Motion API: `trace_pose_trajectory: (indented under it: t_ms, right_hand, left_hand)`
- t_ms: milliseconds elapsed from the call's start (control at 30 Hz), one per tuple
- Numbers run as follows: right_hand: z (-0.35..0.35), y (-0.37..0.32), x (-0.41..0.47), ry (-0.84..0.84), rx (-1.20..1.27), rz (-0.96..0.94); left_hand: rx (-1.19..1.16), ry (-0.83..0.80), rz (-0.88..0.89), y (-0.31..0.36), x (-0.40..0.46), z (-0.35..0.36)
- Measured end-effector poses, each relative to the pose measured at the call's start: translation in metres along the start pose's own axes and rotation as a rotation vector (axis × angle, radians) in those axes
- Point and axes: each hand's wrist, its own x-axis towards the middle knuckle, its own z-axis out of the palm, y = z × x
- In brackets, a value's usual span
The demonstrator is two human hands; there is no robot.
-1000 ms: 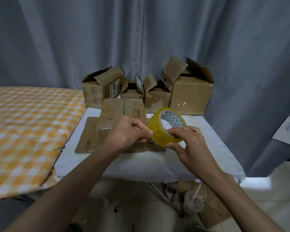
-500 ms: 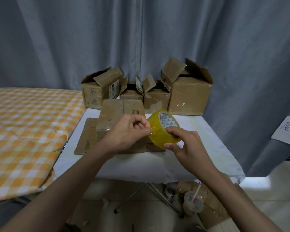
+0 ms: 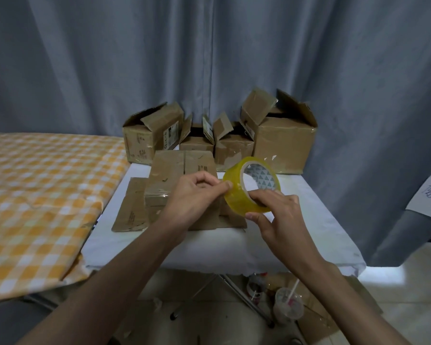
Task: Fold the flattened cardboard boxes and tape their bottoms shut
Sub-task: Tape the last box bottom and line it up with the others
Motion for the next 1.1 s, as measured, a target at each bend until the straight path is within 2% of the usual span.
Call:
trace_pose_trajectory:
  t_ms: [167, 300, 467, 600, 767, 900, 1000, 1100]
  right_hand:
    - [-0.002, -0.001, 0.000, -0.021, -0.002, -0.002]
    - [-0.002, -0.003, -0.001, -0.011, 0.013, -0.014]
    - [-0.001, -0.007, -0.001, 0.002, 0.003, -0.021]
    - [-0.003, -0.011, -0.001, -0.026, -0.016, -0.004]
    - [-0.014, -0.001, 0.013, -0.086, 0.099, 0.193]
    - [-0.025, 0.003, 0.014, -0.170, 0.321, 0.301]
    - [-0.023, -0.002, 0.010, -0.217, 0.374, 0.306]
    - [-0.021, -0.005, 0.009, -0.206, 0.396, 0.330]
  left_hand:
    - [-0.009, 0.024, 0.068, 0.004, -0.002, -0.002]
    - [0.058, 0.118, 0.148, 0.002, -0.006, 0.003]
    - [0.024, 0.198, 0.139, -0.001, -0.004, 0.003]
    - [0.204, 0.224, 0.241, -0.003, -0.004, 0.008]
    - [0.191, 0.162, 0.353, 0.007, -0.006, 0.004]
    - [-0.004, 0.056, 0.315, 0.008, -0.009, 0.009]
    - [-0.144, 0.069, 0.198, 0.005, -0.006, 0.008]
    - [-0.179, 0.083, 0.098, 0.002, -0.003, 0.008]
